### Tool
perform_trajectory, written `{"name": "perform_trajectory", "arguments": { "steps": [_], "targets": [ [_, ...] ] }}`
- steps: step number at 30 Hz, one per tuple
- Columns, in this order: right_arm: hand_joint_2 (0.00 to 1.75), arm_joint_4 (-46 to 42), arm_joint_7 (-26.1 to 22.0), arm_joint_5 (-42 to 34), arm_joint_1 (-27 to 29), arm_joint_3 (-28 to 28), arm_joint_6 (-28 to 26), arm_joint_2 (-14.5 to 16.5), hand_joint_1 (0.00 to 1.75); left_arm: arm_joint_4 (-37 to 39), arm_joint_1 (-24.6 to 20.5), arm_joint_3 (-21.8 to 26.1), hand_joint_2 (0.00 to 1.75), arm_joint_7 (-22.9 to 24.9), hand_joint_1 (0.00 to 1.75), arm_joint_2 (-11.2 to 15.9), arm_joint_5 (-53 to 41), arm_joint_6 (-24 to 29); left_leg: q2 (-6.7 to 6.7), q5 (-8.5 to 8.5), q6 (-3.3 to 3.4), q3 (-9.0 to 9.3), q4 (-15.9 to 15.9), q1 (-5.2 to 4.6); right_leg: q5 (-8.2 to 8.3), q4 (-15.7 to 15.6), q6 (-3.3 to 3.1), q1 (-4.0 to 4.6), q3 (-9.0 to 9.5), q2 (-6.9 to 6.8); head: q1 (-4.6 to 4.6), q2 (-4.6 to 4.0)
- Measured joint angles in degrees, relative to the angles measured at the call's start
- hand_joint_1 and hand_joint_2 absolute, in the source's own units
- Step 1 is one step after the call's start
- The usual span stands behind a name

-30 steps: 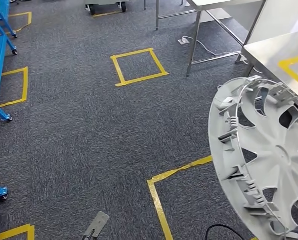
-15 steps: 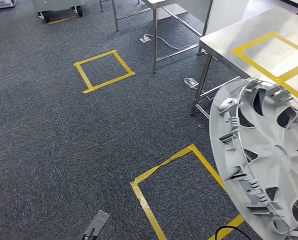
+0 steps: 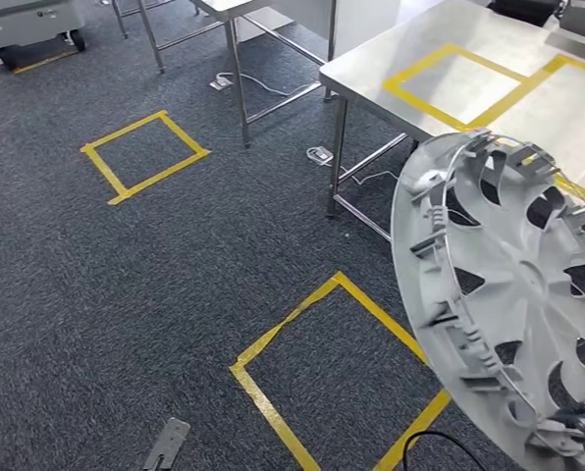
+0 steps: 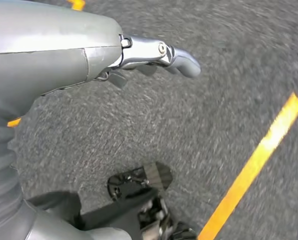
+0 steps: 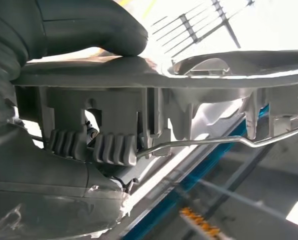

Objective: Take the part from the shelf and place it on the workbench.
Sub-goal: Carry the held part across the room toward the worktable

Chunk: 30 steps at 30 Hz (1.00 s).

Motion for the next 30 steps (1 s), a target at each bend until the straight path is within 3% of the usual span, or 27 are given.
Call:
{"name": "perform_trajectory", "arguments": {
  "steps": [2, 4, 6, 7, 8, 9, 10, 12, 14, 15, 17, 18, 20, 22, 23, 24, 25, 27, 29, 30],
  "targets": [
    [1.75, 2.14, 3.87, 1.01, -2.9, 4.57, -2.14, -1.97, 1.75, 0.0, -0.04, 0.96, 1.75, -0.07, 0.0, 0.45, 1.02, -0.14, -0.04, -0.29, -0.65, 0.12, 0.11, 0.18, 0.17, -0.18, -0.85, 0.02, -0.15, 1.1, -0.06, 0.0],
    [1.75, 4.13, 5.64, 1.37, -5.66, 8.41, -2.9, -3.49, 1.75, 0.0, -0.03, 1.77, 1.75, -0.14, 0.0, 0.78, 1.68, -0.32, -2.52, -2.36, -1.14, -1.32, 3.21, 0.36, 0.48, -0.49, -1.57, -0.21, -0.12, 2.13, -0.26, 0.0],
    [1.75, 5.97, 6.4, 1.47, -7.98, 11.68, -3.09, -4.69, 1.75, 0.0, 0.19, 2.52, 1.75, -0.3, 0.0, 1.06, 1.94, -0.46, -5.14, -5.83, -1.24, -5.18, 10.68, 0.41, 0.6, -0.52, -1.98, -0.27, -0.25, 3.24, -0.49, 0.0],
    [1.75, 6.77, 6.69, 1.48, -8.78, 13.04, -3.22, -5.21, 1.75, 0.0, 0.35, 2.81, 1.75, -0.39, 0.0, 1.2, 1.89, -0.52, -5.62, -6.95, -1.23, -7.2, 14.22, 0.4, 0.62, -0.52, -2.07, -0.24, -0.3, 3.91, -0.53, 0.0],
    [1.75, 7.4, 7.07, 1.56, -9.25, 14.11, -3.46, -5.7, 1.75, 0.0, 0.5, 3.01, 1.75, -0.47, 0.0, 1.28, 1.66, -0.57, -5.8, -6.96, -1.17, -8.52, 16.12, 0.39, 0.62, -0.52, -2.11, -0.21, -0.3, 4.59, -0.54, 0.0],
    [1.75, 7.86, 7.67, 1.81, -9.41, 14.92, -3.85, -6.21, 1.75, 0.0, 0.58, 3.13, 1.75, -0.55, 0.0, 1.34, 1.14, -0.63, -5.87, -5.81, -1.06, -8.81, 15.86, 0.39, 0.62, -0.51, -2.1, -0.2, -0.28, 5.29, -0.55, 0.0],
    [1.75, 8.12, 8.55, 2.18, -9.14, 15.49, -4.43, -6.82, 1.75, 0.0, 0.6, 3.15, 1.75, -0.59, 0.0, 1.35, 0.31, -0.66, -6.12, -3.7, -0.9, -7.99, 13.4, 0.4, 0.61, -0.5, -2.04, -0.22, -0.21, 5.99, -0.55, 0.0],
    [1.75, 7.81, 10.47, 2.86, -7.33, 15.9, -5.84, -8.37, 1.75, 0.01, 0.57, 2.91, 1.75, -0.57, 0.0, 1.21, -1.74, -0.51, -8.51, 0.47, -0.55, -4.92, 5.92, 0.57, 0.51, -0.35, -1.68, -0.23, -0.2, 7.06, -0.57, 0.0],
    [1.75, 6.57, 11.75, 2.99, -4.35, 15.41, -6.88, -10.06, 1.75, 0.04, 0.54, 2.33, 1.75, -0.47, 0.0, 0.79, -3.6, -0.14, -10.74, 1.81, -0.32, -3.04, 1.37, 0.72, 0.43, -0.15, -1.05, -0.26, -0.61, 7.8, -0.57, 0.01],
    [1.75, 5.84, 12.15, 2.96, -2.75, 14.89, -7.11, -10.73, 1.75, 0.08, 0.51, 1.93, 1.75, -0.43, 0.0, 0.48, -4.43, 0.02, -11.0, 1.67, -0.15, -2.85, 0.77, 0.67, 0.46, -0.13, -0.68, -0.32, -0.82, 8.15, -0.6, 0.01],
    [1.75, 4.25, 12.67, 3.04, 0.72, 13.36, -6.81, -11.6, 1.75, 0.14, 0.21, 0.84, 1.75, -0.39, 0.0, -0.21, -5.98, 0.14, -10.15, 1.7, 0.46, -2.78, 0.53, 0.6, 0.43, -0.17, 0.01, -0.6, -1.18, 8.45, -0.59, 0.0],
    [1.75, 3.57, 12.79, 3.17, 2.15, 12.6, -6.36, -11.83, 1.75, 0.16, -0.05, 0.33, 1.75, -0.35, 0.0, -0.51, -6.45, 0.15, -9.74, 1.78, 0.83, -2.7, 0.42, 0.63, -0.14, 0.56, 0.26, -0.57, -1.57, 7.65, -0.44, 0.0],
    [1.75, 2.45, 12.86, 3.61, 3.99, 11.15, -5.0, -12.13, 1.75, 0.19, -0.55, -0.54, 1.75, -0.21, 0.0, -0.92, -6.9, 0.04, -8.72, 1.79, 1.38, -2.54, 0.28, 0.6, -3.06, 5.45, 0.61, -0.37, -3.78, 4.96, -0.07, 0.0],
    [1.75, 1.95, 12.84, 4.08, 4.83, 10.17, -3.76, -12.24, 1.75, 0.21, -0.7, -1.06, 1.75, -0.1, 0.0, -1.06, -6.98, -0.16, -7.57, 1.63, 1.66, -2.45, 0.29, 0.41, -6.53, 13.06, 0.84, -0.32, -7.33, 3.24, 0.08, 0.0],
    [1.75, 1.87, 12.83, 4.29, 5.18, 9.85, -3.31, -12.24, 1.75, 0.22, -0.69, -1.25, 1.75, -0.09, 0.0, -1.07, -7.06, -0.23, -7.06, 1.54, 1.71, -2.38, 0.3, 0.36, -7.07, 15.31, 0.92, -0.33, -8.35, 2.94, 0.07, 0.0],
    [1.75, 1.84, 12.85, 4.46, 5.53, 9.58, -2.97, -12.24, 1.75, 0.22, -0.69, -1.4, 1.75, -0.08, 0.0, -1.08, -7.16, -0.27, -6.67, 1.45, 1.69, -2.28, 0.3, 0.35, -6.56, 15.49, 0.96, -0.35, -8.32, 2.79, 0.08, 0.0],
    [1.75, 1.83, 12.87, 4.6, 5.84, 9.35, -2.73, -12.24, 1.75, 0.22, -0.69, -1.55, 1.75, -0.06, 0.0, -1.12, -7.25, -0.23, -6.42, 1.35, 1.61, -2.11, 0.31, 0.37, -5.05, 13.26, 0.97, -0.39, -7.04, 2.7, 0.08, 0.0],
    [1.75, 1.77, 12.91, 4.66, 6.23, 9.05, -2.48, -12.24, 1.75, 0.22, -0.69, -1.84, 1.75, -0.03, 0.0, -1.19, -7.37, -0.06, -6.16, 1.08, 1.26, -1.7, 0.32, 0.33, -1.68, 5.29, 0.94, -0.4, -2.53, 2.45, 0.1, 0.0],
    [1.75, 1.61, 12.9, 4.64, 6.41, 8.95, -2.37, -12.24, 1.75, 0.23, -0.68, -2.01, 1.75, -0.02, 0.0, -1.18, -7.41, 0.14, -6.06, 0.93, 0.74, -1.47, 0.33, 0.14, -0.49, 0.39, 0.44, -0.3, 0.27, 2.39, 0.03, 0.0],
    [1.75, 1.54, 12.89, 4.62, 6.45, 8.89, -2.34, -12.24, 1.75, 0.23, -0.67, -2.09, 1.75, -0.02, 0.0, -1.15, -7.42, 0.2, -6.03, 0.94, 0.48, -1.45, 0.29, 0.06, -0.71, -0.01, 0.08, -0.17, 0.47, 2.45, 0.0, 0.0]
  ]
}}
